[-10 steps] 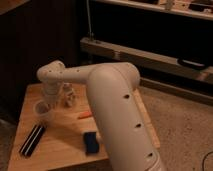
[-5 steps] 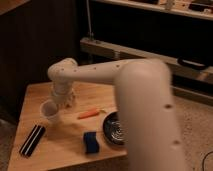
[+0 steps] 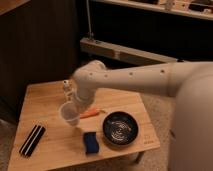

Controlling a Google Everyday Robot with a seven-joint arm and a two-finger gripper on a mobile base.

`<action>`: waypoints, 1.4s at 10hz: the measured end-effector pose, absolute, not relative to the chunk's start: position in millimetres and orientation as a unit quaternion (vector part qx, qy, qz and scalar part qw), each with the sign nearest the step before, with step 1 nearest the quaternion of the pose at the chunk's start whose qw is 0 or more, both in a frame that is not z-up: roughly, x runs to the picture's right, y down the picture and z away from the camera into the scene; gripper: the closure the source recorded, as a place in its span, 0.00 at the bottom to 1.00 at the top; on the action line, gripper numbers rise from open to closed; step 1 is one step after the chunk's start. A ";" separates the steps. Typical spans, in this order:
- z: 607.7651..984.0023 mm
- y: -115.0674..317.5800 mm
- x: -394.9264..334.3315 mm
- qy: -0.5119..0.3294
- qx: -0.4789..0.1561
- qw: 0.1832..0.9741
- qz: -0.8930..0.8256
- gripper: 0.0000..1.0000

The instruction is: Place the ceramic cup in the ceramic bowl

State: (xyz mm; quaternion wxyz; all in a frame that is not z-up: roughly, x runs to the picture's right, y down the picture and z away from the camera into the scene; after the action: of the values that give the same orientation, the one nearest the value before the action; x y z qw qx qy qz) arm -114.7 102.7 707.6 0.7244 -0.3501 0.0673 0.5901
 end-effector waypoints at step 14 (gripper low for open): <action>631.0 185.2 236.2 0.129 -0.169 0.455 0.864 1.00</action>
State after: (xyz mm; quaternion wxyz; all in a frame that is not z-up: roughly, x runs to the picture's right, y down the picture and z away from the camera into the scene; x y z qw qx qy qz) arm 236.2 185.2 631.0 0.4554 -0.1694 0.1288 0.8645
